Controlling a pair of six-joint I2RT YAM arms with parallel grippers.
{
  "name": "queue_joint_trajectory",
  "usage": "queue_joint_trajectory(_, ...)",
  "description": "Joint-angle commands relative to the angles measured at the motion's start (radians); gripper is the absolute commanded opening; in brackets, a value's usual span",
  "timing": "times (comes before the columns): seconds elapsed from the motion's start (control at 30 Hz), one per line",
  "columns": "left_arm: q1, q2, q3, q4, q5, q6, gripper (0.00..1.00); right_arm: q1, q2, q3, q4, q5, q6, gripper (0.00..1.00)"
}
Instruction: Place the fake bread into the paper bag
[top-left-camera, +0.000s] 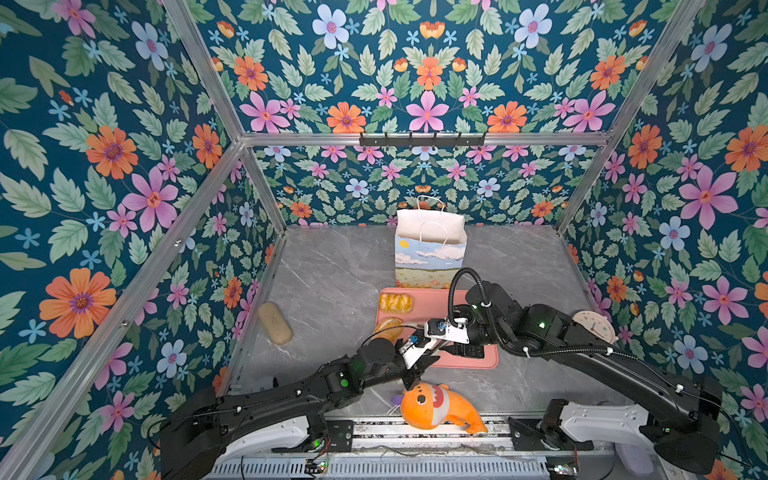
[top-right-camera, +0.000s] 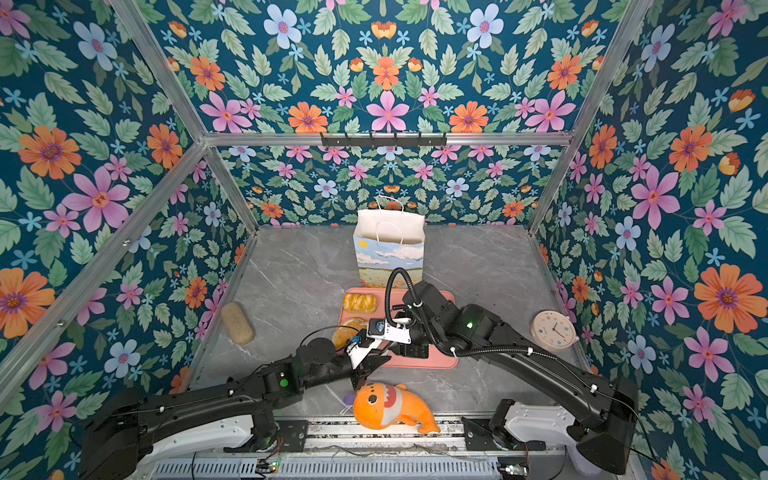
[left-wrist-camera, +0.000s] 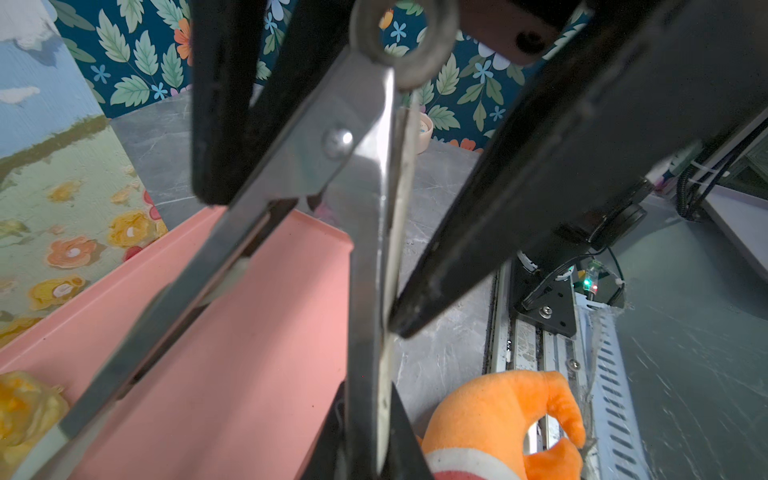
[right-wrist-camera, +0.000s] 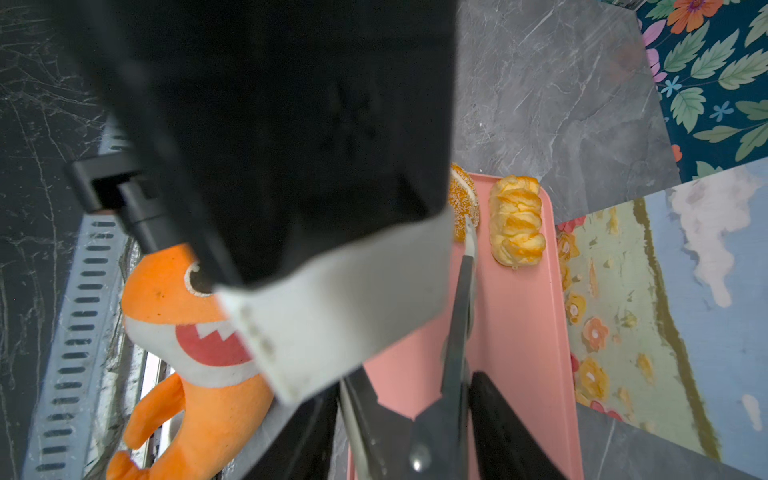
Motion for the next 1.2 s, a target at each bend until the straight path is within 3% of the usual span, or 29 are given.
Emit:
queue_joint_trajectory(0.0,0.006,0.001,0.012,0.027,0.021,0.025,0.15,-0.006,0.002,0.008,-0.007,0.024,0.020,0.54)
queue_joint_trajectory(0.13,0.010,0.009,0.023,0.019,0.032,0.029,0.15,-0.017,0.010,0.019,-0.025,0.046,0.037,0.63)
queue_joint_trajectory(0.27,0.012,0.018,0.032,0.019,0.042,0.031,0.15,-0.024,0.005,0.028,-0.030,0.013,0.030,0.63)
queue_joint_trajectory(0.47,0.020,0.010,0.034,0.021,0.057,0.029,0.14,-0.025,-0.011,0.007,-0.024,-0.023,-0.001,0.44)
queue_joint_trajectory(0.67,0.030,-0.003,0.042,0.006,0.068,0.027,0.17,-0.037,-0.015,0.017,-0.047,-0.048,0.003,0.32)
queue_joint_trajectory(0.9,0.030,-0.041,0.067,-0.041,0.060,0.006,0.41,-0.075,-0.010,0.028,-0.080,-0.061,0.021,0.20)
queue_joint_trajectory(1.17,0.032,-0.150,0.130,-0.177,0.062,0.011,0.51,-0.135,-0.018,0.037,-0.090,-0.075,0.046,0.16)
